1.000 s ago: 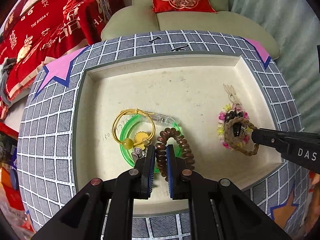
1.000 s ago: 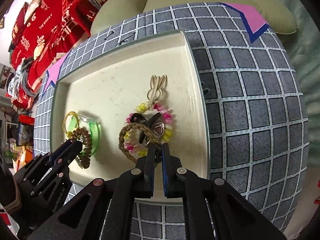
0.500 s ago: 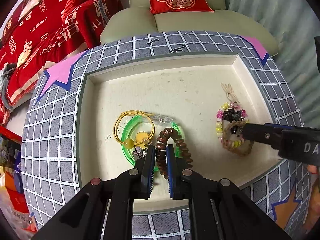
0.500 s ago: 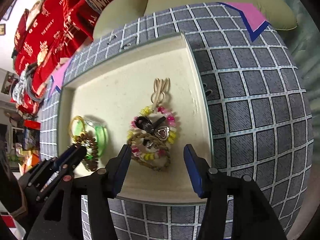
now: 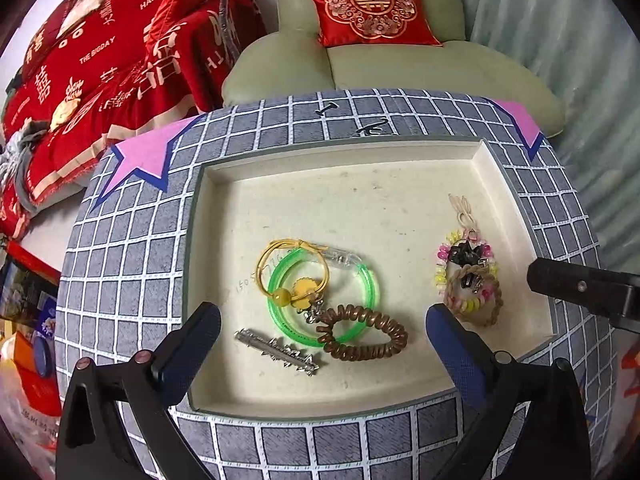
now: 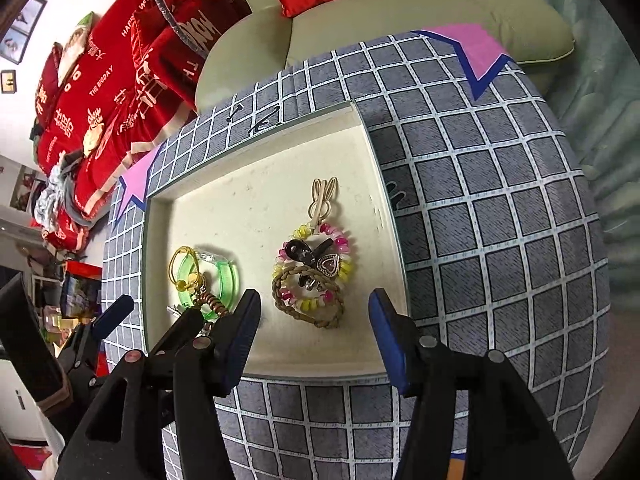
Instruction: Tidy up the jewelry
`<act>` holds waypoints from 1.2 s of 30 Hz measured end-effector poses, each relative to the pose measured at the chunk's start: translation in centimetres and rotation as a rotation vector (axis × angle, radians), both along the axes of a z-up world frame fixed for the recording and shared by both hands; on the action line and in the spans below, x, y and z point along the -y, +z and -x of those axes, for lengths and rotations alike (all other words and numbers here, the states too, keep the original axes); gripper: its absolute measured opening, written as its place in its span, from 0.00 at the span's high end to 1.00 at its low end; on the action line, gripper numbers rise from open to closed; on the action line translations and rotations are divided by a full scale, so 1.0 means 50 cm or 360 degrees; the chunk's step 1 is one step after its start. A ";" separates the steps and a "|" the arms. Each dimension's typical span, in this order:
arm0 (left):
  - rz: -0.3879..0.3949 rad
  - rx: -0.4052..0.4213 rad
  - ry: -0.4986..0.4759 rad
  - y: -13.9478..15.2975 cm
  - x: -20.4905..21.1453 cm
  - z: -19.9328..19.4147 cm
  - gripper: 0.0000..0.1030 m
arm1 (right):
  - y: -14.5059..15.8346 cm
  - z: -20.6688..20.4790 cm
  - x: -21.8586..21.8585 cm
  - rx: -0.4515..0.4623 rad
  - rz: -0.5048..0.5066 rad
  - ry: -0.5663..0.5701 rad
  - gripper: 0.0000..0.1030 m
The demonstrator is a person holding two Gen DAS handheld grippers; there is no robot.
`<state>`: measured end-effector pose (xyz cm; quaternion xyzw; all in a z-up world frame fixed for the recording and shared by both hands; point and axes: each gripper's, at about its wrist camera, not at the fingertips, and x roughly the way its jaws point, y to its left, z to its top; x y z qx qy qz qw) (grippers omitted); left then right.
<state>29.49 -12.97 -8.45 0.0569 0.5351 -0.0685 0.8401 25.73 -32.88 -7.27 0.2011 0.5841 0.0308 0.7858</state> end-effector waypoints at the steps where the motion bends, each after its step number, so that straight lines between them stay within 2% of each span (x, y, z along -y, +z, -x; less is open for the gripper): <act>1: -0.0002 -0.0001 0.0000 0.003 -0.002 0.001 0.00 | 0.001 0.004 -0.002 0.0000 -0.0002 0.0004 0.33; 5: -0.0035 -0.0004 -0.0004 0.016 -0.009 0.016 0.00 | 0.003 0.024 -0.010 -0.0009 0.0002 0.0028 0.29; 7: -0.0036 -0.0034 0.0003 0.021 -0.018 0.024 0.00 | 0.001 0.038 -0.016 -0.0018 0.0011 0.0037 0.24; 12: -0.0130 -0.0042 0.0060 0.028 -0.037 0.065 0.00 | -0.005 0.086 -0.035 -0.0049 0.0054 0.0070 0.22; 18: -0.0102 -0.0087 0.0064 0.023 -0.065 0.144 0.00 | -0.018 0.150 -0.059 -0.0082 0.0121 0.0125 0.17; 25: -0.0103 -0.0137 0.0066 0.014 -0.093 0.238 0.00 | -0.023 0.222 -0.069 -0.0093 0.0159 0.0077 0.16; 36: -0.0040 -0.0171 0.0107 0.034 -0.145 0.349 0.00 | 0.012 0.318 -0.097 -0.0014 0.0350 0.0100 0.16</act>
